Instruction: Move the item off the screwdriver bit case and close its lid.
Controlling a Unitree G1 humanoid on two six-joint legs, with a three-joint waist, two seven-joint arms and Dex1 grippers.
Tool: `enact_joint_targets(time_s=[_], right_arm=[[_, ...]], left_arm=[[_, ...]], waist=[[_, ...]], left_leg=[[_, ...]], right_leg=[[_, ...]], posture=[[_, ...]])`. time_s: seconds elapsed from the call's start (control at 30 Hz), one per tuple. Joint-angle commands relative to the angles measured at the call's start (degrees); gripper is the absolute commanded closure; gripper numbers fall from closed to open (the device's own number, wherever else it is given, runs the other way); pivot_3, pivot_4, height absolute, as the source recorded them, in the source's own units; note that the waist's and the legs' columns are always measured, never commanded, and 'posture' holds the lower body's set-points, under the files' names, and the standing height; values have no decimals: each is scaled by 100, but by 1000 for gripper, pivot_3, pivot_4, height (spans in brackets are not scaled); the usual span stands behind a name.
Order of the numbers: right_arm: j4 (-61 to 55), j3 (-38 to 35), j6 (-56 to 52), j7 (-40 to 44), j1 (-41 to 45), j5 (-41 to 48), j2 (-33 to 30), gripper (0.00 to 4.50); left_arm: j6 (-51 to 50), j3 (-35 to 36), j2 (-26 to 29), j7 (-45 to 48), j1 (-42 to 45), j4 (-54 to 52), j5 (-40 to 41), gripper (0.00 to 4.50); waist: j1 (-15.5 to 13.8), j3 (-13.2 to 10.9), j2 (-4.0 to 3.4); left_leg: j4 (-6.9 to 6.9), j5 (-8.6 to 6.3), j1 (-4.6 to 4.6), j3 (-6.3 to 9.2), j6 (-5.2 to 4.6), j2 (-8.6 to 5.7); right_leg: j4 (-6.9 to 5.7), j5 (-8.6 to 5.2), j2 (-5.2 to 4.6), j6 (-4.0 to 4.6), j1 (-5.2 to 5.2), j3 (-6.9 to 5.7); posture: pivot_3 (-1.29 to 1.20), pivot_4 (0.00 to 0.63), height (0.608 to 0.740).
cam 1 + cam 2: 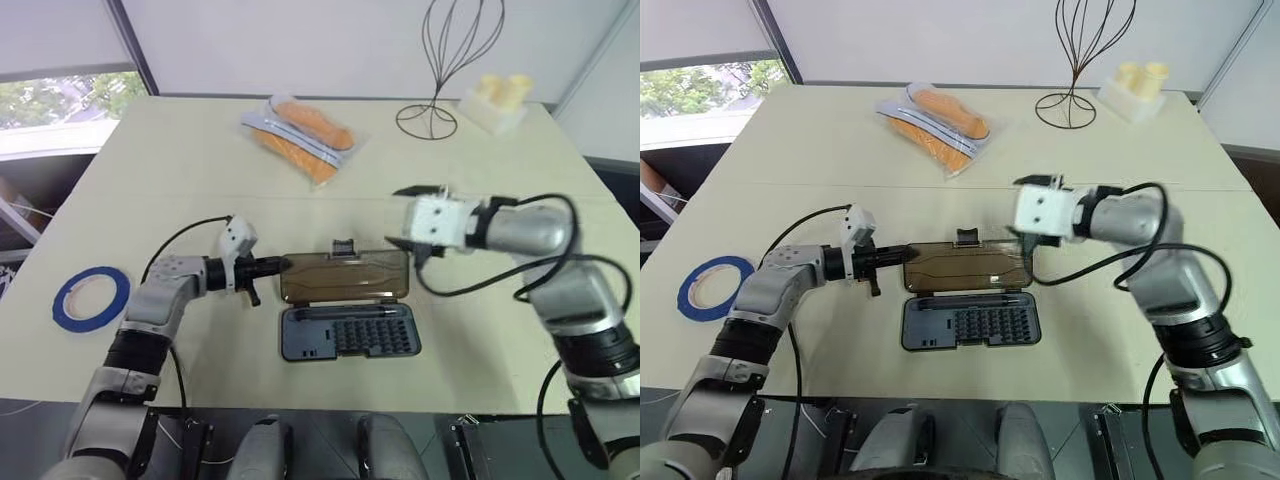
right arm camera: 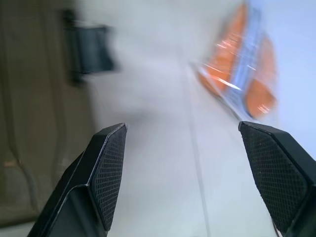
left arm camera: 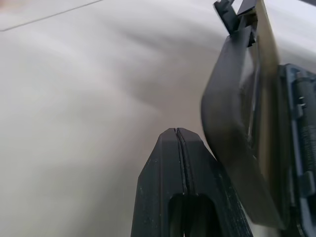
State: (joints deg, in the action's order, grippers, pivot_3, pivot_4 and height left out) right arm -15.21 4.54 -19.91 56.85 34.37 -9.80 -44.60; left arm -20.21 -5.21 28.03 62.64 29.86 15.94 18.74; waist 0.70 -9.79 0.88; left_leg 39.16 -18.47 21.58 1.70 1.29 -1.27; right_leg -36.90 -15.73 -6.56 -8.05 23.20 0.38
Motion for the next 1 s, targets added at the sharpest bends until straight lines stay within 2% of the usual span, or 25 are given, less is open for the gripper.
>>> enact_joint_targets(time_s=[0.03,0.27,0.63,0.83,1.0], right_arm=[[-258,-555,-671,38,284,461,-188,755],[-158,-1019,-1577,-251,719,1017,-283,755],[-219,-819,-1634,-583,523,1244,-273,755],[-246,-736,-1664,-646,442,1350,-272,755],[-518,-577,-1784,-631,-47,1503,-219,755]], left_arm=[[108,-15,-10,213,108,-94,50,4500],[6,-166,230,871,-41,-582,158,4500],[-315,-532,577,1537,-343,-1473,364,4500],[-216,-791,558,1591,-383,-1434,241,4500],[154,-1194,289,1501,-454,-932,-147,4500]], waist=[[3,0,0],[14,-1,-2],[11,-6,-10],[11,-7,-10],[-8,-6,-10]], left_leg=[[0,0,1,0,0,0],[-3,0,2,0,-1,2],[-3,-2,8,-2,-4,1],[-3,-3,9,-2,-5,1],[-3,-3,8,-2,-6,1]], right_leg=[[1,0,0,0,0,0],[1,0,0,0,4,0],[4,0,-4,0,7,1],[5,0,-4,0,7,1],[5,0,-4,0,6,1]], posture=[[0,150,740],[0,150,740],[0,150,740],[0,150,740],[0,150,740]])
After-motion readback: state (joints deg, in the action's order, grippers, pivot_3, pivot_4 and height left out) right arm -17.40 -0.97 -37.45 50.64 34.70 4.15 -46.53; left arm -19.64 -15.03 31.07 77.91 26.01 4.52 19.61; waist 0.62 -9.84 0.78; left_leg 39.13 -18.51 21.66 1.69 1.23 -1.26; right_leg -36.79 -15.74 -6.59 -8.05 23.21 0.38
